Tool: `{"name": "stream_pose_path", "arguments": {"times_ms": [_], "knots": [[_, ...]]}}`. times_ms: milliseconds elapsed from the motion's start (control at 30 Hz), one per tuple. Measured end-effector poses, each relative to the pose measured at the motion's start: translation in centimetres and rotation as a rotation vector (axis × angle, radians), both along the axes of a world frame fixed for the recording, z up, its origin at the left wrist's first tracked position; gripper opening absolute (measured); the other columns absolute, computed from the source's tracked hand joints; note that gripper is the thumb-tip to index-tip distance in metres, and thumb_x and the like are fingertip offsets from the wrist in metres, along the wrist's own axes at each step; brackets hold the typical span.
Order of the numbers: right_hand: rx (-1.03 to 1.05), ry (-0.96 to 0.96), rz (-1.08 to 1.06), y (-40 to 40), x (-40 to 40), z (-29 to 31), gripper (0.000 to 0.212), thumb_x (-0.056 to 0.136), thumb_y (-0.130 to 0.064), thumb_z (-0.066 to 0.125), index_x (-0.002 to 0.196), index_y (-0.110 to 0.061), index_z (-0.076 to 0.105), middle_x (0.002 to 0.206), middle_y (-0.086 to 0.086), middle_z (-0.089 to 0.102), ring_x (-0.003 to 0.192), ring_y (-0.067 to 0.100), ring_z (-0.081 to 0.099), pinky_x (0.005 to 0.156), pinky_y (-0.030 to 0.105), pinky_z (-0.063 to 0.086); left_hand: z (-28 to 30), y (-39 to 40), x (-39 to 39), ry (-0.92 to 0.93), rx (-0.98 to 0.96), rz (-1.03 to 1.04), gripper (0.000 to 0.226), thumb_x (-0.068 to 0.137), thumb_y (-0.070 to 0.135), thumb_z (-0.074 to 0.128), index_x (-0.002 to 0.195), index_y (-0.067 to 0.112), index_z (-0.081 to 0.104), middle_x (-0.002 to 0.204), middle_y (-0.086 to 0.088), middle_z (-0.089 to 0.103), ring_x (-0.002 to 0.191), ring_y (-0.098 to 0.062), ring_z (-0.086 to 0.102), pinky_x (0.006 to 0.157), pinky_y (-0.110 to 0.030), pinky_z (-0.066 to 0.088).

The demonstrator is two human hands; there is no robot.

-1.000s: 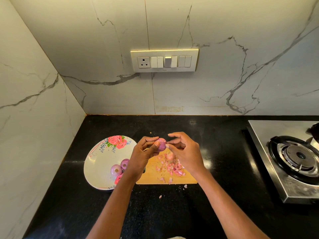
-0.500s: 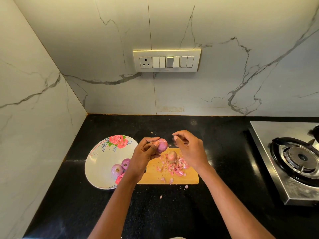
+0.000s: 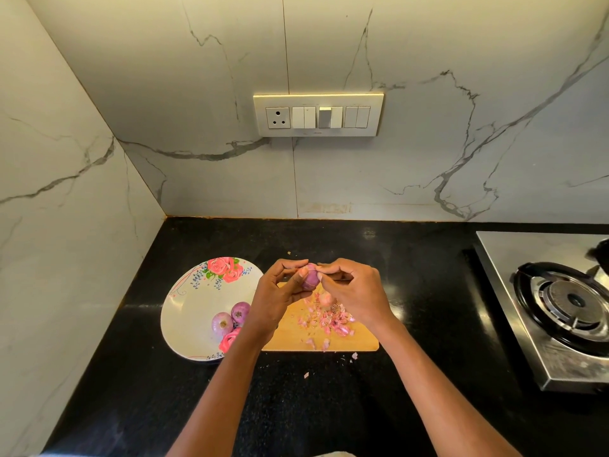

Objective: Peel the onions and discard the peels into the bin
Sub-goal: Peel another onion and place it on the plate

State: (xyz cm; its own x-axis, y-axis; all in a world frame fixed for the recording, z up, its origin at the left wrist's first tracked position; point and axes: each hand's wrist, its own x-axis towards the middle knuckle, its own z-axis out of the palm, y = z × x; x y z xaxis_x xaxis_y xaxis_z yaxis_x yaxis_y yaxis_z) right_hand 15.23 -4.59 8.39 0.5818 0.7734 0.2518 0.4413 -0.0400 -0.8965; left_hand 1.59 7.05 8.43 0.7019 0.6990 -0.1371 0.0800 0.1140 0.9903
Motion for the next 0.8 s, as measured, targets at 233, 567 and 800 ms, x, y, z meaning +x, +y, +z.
{"name": "stream_pose_path", "arguments": {"times_ms": [233,567,800], "knots": [[-0.047,0.038,-0.064,-0.27,0.26,-0.71,0.010,0.088,-0.015,0.077,0.097,-0.019,0.079,0.087,-0.012,0.075,0.083,0.004,0.072,0.074,0.023,0.059,-0.42,-0.08,-0.31,-0.023,-0.063,-0.016,0.043,0.089,0.033,0.062,0.127,0.014,0.061,0.122,-0.006,0.071,0.105,-0.024,0.073,0.091,-0.041,0.060],[-0.020,0.100,0.014,-0.07,-0.30,-0.16,0.016,0.089,-0.020,0.079,0.105,-0.019,0.077,0.096,-0.013,0.075,0.094,0.002,0.071,0.081,0.015,0.056,-0.21,0.09,0.01,-0.018,-0.013,0.013,0.035,0.089,0.030,0.066,0.122,0.017,0.066,0.120,-0.006,0.071,0.107,-0.023,0.072,0.089,-0.037,0.061],[-0.039,0.075,-0.003,-0.43,0.05,-0.33,0.008,0.088,-0.016,0.078,0.096,-0.017,0.079,0.089,-0.010,0.075,0.087,0.005,0.071,0.075,0.015,0.055,-0.25,0.01,-0.34,-0.022,-0.049,-0.009,0.040,0.087,0.030,0.065,0.124,0.015,0.065,0.123,-0.006,0.071,0.108,-0.023,0.072,0.092,-0.038,0.060]]}}
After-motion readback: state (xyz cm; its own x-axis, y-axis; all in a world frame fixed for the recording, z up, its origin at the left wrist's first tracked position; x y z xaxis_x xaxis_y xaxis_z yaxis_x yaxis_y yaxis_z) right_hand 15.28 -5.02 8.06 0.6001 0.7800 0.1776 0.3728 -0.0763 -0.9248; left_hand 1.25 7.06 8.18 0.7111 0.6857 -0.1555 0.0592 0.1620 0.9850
